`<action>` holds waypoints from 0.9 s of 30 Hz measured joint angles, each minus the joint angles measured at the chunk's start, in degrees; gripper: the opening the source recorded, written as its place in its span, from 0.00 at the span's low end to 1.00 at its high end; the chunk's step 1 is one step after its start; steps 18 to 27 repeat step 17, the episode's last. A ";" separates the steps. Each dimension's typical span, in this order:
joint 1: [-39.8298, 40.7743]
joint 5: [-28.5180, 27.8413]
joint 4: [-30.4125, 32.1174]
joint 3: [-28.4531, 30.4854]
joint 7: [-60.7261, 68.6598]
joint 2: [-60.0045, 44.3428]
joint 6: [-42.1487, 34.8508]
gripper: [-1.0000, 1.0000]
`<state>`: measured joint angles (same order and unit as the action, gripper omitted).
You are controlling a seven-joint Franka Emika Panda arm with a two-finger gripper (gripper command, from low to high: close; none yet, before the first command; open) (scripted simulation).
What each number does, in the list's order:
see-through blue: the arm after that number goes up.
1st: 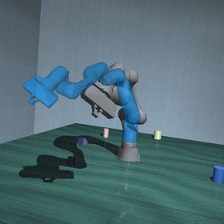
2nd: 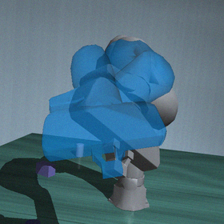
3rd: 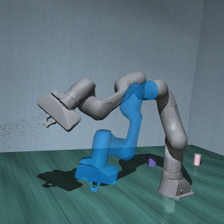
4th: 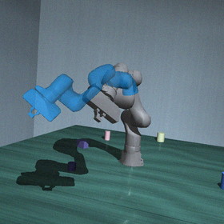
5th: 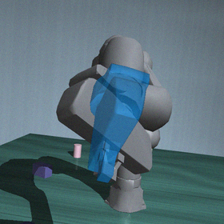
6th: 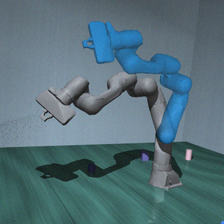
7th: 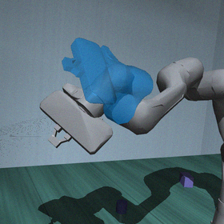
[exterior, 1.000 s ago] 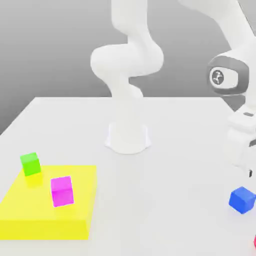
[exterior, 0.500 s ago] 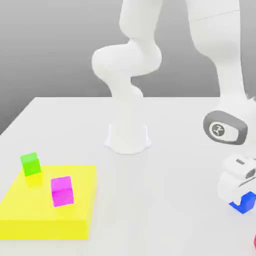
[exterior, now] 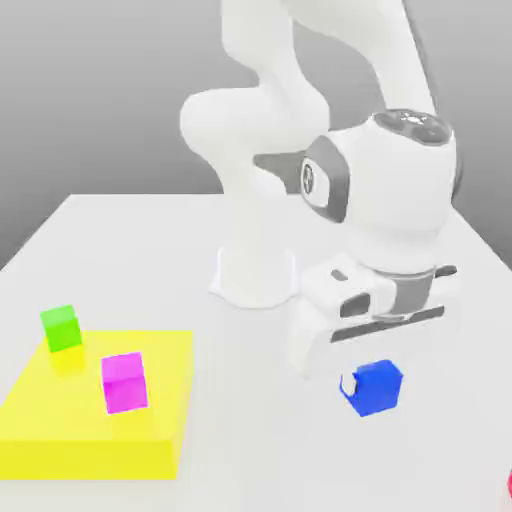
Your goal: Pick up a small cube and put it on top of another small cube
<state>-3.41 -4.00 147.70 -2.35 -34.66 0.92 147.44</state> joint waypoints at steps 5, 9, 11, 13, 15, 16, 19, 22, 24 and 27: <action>7.86 0.68 1.80 6.93 12.76 6.31 -4.63 0.00; 13.08 0.38 3.25 13.95 21.67 10.18 -7.37 0.00; 13.62 1.26 3.99 15.10 23.64 8.13 -4.71 0.00; 13.65 2.29 4.75 15.45 24.75 4.85 -0.75 0.00; 13.63 2.93 5.35 15.65 25.33 2.04 2.64 1.00; 13.63 2.93 5.35 15.65 25.33 2.04 2.64 1.00; 13.63 2.93 5.35 15.65 25.33 2.04 2.64 1.00; 13.63 2.93 5.35 15.65 25.33 2.04 2.64 1.00; 13.63 2.93 5.35 15.65 25.33 2.04 2.64 1.00; 13.63 2.93 5.35 15.65 25.33 2.04 2.64 1.00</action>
